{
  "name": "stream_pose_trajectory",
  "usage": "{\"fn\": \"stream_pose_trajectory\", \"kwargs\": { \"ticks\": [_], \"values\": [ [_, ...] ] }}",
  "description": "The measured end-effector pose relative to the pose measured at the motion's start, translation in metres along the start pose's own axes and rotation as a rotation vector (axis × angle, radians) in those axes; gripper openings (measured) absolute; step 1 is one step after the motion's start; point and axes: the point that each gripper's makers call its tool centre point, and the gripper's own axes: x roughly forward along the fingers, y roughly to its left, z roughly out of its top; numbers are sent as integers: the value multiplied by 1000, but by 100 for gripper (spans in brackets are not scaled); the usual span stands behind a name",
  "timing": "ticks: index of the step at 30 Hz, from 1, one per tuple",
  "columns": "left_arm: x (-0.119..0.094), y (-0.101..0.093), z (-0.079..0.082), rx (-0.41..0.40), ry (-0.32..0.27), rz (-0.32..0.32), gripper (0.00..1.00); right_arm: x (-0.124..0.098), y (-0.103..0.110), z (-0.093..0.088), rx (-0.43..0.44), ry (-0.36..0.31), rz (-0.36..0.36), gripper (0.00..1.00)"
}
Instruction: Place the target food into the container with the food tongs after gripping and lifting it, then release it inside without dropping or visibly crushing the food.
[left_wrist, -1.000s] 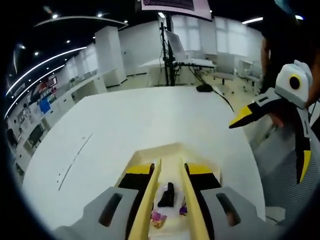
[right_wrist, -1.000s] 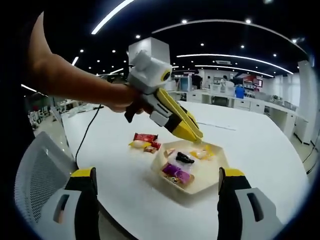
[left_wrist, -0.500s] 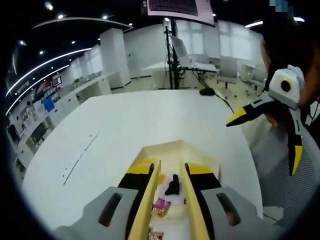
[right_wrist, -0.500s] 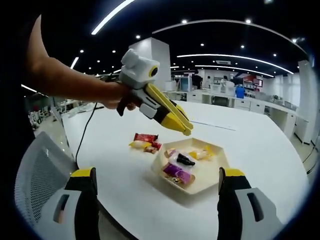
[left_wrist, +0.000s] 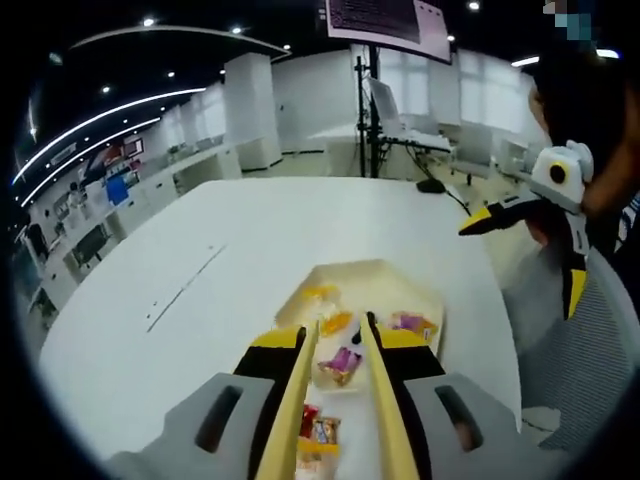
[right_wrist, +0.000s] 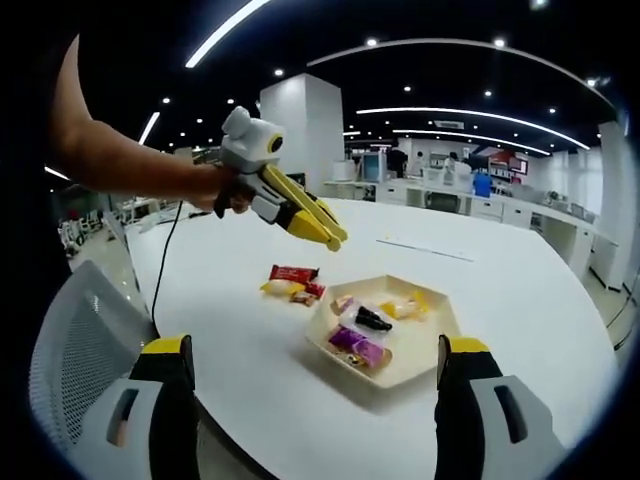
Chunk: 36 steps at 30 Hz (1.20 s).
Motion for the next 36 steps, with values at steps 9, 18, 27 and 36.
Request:
{"fn": "stream_pose_trajectory", "kwargs": {
  "ticks": [9, 18, 27, 36],
  "values": [
    [-34, 21, -27, -30, 10, 64, 23, 1, 2, -1, 2, 9, 8, 99],
    [-58, 28, -63, -37, 55, 102, 24, 1, 3, -2, 3, 13, 14, 99],
    [-71, 27, -84, -50, 80, 112, 24, 2, 3, -4, 2, 20, 19, 99],
    [-69, 24, -102, -42, 122, 101, 25, 2, 3, -4, 4, 22, 16, 99]
  ]
}}
